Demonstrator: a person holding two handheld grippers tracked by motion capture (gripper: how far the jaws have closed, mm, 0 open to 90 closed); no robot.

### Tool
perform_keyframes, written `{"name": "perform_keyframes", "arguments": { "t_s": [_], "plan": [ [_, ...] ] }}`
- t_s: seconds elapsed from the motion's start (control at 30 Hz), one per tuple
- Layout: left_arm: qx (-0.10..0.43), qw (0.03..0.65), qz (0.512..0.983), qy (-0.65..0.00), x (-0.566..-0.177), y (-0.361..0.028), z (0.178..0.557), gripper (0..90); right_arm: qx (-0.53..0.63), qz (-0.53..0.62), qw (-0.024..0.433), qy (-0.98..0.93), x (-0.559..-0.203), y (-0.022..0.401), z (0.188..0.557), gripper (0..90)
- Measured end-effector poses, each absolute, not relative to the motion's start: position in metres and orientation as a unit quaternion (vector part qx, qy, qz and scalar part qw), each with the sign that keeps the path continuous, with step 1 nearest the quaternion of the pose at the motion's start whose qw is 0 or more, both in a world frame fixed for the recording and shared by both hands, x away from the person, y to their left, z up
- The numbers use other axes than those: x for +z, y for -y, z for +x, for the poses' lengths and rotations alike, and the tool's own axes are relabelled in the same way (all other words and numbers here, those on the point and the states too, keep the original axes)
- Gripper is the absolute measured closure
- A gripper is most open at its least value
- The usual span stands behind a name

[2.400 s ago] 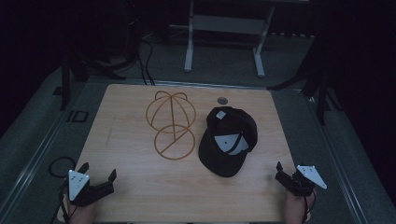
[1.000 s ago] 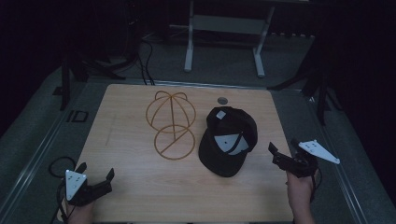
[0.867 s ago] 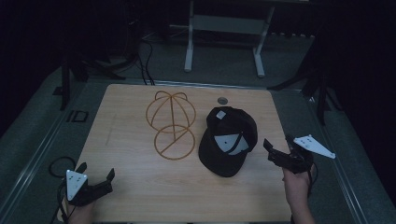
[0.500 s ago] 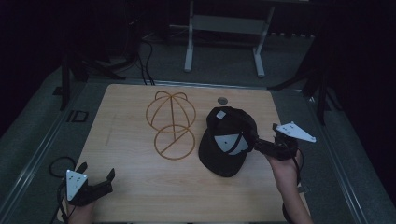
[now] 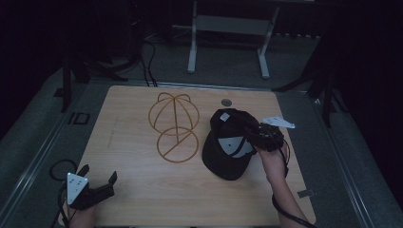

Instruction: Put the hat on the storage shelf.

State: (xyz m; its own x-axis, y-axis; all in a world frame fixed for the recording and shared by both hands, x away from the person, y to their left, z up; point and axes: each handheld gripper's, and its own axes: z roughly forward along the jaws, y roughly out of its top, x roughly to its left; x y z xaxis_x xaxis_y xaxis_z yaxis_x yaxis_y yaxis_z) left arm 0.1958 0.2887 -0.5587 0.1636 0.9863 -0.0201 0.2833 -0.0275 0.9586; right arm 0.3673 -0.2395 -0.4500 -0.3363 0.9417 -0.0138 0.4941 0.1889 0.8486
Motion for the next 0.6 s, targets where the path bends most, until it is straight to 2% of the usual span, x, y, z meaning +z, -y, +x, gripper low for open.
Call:
{"name": "perform_keyframes", "arguments": {
  "t_s": [0.17,0.27,0.6],
  "plan": [
    [0.378,0.463,0.608,-0.523,-0.559,-0.288,0.196,1.4,0.356,0.517,0.292,-0.722,-0.461,0.236,0.376,50.3],
    [0.377,0.463,0.608,-0.523,-0.559,-0.289,0.196,1.4,0.345,0.522,0.291,-0.724,-0.468,0.236,0.380,53.2],
    [0.371,0.464,0.612,-0.522,-0.560,-0.288,0.197,1.4,0.336,0.537,0.303,-0.712,-0.476,0.238,0.383,84.4]
  ]
}}
